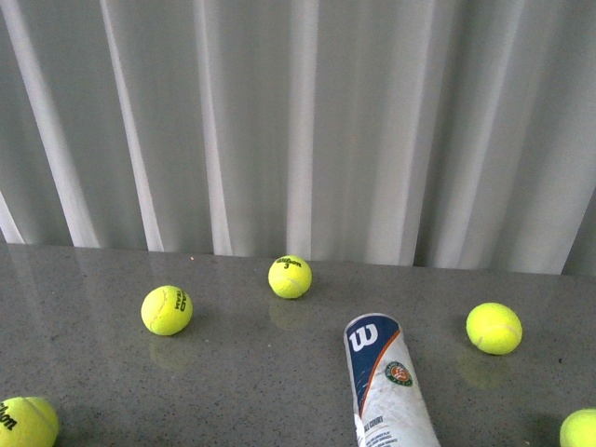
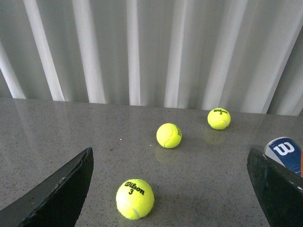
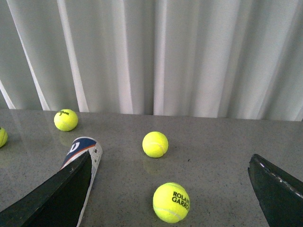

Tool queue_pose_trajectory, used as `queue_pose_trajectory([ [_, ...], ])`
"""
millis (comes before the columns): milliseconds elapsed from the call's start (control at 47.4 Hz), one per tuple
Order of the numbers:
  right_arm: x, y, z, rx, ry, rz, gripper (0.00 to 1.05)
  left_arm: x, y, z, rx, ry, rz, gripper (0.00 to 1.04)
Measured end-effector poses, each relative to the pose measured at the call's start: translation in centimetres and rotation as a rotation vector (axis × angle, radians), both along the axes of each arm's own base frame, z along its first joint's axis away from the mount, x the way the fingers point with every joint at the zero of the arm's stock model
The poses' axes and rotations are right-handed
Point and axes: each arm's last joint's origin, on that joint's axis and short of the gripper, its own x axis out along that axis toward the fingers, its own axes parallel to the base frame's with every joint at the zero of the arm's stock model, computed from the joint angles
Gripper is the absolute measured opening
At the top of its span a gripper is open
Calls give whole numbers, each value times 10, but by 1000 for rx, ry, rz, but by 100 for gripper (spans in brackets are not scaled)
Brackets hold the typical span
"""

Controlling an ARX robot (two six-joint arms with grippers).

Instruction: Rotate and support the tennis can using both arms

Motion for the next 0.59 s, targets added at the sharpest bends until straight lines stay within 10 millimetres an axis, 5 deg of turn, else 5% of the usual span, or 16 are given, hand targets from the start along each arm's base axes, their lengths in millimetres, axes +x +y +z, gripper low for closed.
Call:
queue_pose_trajectory([
  [590, 0, 0, 0, 0, 0, 0, 98, 0, 0, 0, 0, 0, 0, 98],
])
